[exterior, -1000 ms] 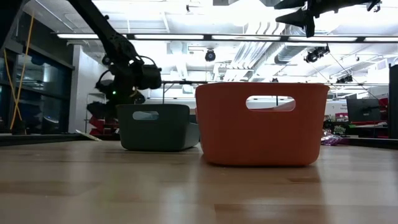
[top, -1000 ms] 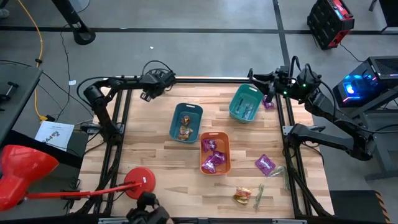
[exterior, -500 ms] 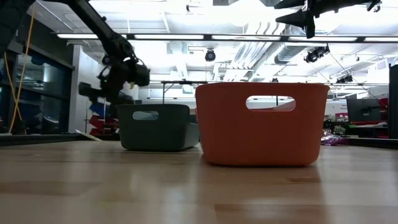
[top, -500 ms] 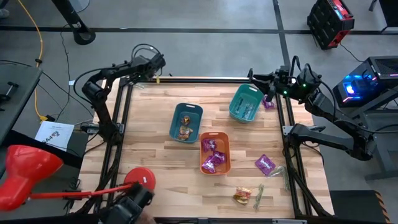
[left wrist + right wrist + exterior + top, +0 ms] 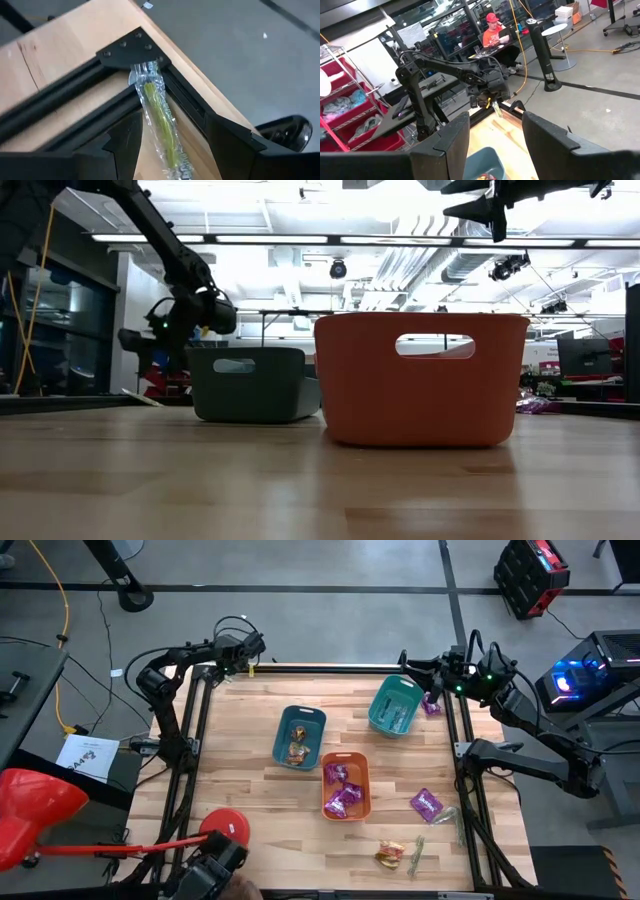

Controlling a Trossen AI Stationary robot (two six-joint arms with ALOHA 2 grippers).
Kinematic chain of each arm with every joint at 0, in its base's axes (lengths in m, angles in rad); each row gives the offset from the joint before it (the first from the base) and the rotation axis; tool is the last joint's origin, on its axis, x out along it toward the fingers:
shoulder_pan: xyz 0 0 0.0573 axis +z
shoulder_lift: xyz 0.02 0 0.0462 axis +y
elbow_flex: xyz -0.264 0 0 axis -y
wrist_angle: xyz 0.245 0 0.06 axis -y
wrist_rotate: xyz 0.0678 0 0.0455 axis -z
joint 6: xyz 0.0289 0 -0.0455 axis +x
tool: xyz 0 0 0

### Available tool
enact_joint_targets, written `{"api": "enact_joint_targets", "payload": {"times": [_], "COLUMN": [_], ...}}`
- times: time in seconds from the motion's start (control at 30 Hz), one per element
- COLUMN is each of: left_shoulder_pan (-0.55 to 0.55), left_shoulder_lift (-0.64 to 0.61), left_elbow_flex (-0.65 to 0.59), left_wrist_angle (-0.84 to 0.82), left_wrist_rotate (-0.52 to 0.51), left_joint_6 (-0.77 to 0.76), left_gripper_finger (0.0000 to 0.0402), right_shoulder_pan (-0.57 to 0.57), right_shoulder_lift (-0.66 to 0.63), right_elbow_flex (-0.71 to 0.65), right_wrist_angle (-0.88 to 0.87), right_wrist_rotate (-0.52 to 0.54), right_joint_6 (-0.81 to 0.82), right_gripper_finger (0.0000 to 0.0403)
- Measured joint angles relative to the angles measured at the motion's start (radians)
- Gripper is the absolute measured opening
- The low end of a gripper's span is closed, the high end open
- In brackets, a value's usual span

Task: Sort candy
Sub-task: Put the green gummy into the green bin

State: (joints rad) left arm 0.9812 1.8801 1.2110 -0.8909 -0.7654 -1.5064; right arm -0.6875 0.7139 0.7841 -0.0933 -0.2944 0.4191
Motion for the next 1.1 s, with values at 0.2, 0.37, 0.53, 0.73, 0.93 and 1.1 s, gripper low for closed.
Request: {"api": "enact_joint_targets", "payload": {"times": [0.2, 0.37, 0.53, 0.73, 0.93, 1.1], "left_shoulder_pan": [-0.023, -0.056, -0.136, -0.217, -0.203, -0.183], "left_shoulder_lift": [0.03, 0.036, 0.037, 0.058, 0.054, 0.032], "left_elbow_flex": [0.0, 0.001, 0.001, -0.019, -0.17, -0.2], "left_wrist_angle": [0.001, 0.026, -0.042, -0.274, -0.12, -0.006], "left_wrist_rotate": [0.04, 0.061, 0.054, 0.083, 0.162, 0.058], "left_joint_6": [-0.177, -0.174, -0.161, -0.462, -0.553, -0.468], "left_gripper_finger": [0.0204, 0.0204, 0.0204, 0.0204, 0.0204, 0.0201], "right_shoulder_pan": [0.0, 0.0, 0.0, 0.0, 0.0, 0.0], "right_shoulder_lift": [0.0, 0.0, 0.0, 0.0, 0.0, 0.0], "right_elbow_flex": [0.0, 0.0, 0.0, 0.0, 0.0, 0.0], "right_wrist_angle": [-0.001, -0.002, -0.002, -0.001, -0.001, 0.0], "right_wrist_rotate": [0.0, 0.0, 0.0, 0.001, 0.07, 0.137], "right_joint_6": [0.0, -0.014, -0.016, -0.002, 0.045, 0.076], "right_gripper_finger": [0.0177, 0.0177, 0.0177, 0.0177, 0.0177, 0.0177]}}
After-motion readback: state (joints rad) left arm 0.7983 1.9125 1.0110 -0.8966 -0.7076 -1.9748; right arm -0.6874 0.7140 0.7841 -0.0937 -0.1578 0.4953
